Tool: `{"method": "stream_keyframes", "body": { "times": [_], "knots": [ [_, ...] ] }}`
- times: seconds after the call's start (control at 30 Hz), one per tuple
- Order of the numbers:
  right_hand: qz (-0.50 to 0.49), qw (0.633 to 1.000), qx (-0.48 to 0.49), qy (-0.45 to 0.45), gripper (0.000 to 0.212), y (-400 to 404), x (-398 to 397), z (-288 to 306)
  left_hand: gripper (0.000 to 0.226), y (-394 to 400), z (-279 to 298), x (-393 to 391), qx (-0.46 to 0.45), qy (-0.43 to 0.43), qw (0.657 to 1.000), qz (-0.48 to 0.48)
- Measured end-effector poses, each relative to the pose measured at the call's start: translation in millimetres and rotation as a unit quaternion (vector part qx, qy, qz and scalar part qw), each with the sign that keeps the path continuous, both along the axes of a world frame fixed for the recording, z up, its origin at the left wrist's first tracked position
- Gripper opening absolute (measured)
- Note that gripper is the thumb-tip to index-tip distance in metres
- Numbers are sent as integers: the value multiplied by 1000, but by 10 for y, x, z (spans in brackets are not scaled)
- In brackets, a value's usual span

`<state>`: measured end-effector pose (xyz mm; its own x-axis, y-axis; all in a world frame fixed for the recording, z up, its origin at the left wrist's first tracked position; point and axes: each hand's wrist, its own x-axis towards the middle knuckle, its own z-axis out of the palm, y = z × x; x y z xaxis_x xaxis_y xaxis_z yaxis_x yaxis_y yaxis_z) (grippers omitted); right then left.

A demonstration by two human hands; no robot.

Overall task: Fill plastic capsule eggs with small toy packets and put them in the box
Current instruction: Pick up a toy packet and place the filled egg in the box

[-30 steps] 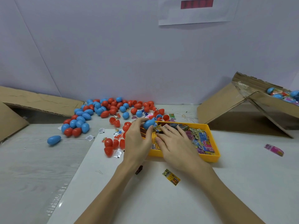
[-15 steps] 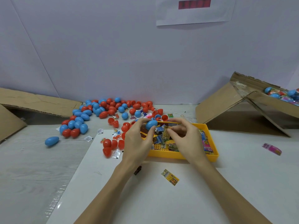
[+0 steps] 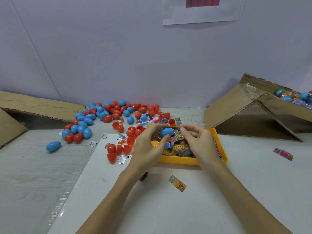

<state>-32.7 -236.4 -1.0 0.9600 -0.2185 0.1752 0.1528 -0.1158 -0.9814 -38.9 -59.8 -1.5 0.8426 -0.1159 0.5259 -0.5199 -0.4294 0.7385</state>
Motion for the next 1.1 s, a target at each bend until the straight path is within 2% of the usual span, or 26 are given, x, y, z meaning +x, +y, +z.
{"method": "stream_keyframes", "body": {
  "times": [0.23,0.57,0.73,1.1],
  "knots": [
    [7,1000,6,7,20,-14,1,1,33,-17,36,-37,-4,14,999,-40],
    [-18,1000,-11,-12,10,-10,11,-39,33,-27,35,-50,1,5,999,-36],
    [-5,1000,18,-7,6,-33,16,-32,32,-11,51,-39,-10,4,1000,-29],
    [5,999,-32,-13,4,-25,23,-41,32,-20,34,-49,0,3,999,-38]
  ]
}}
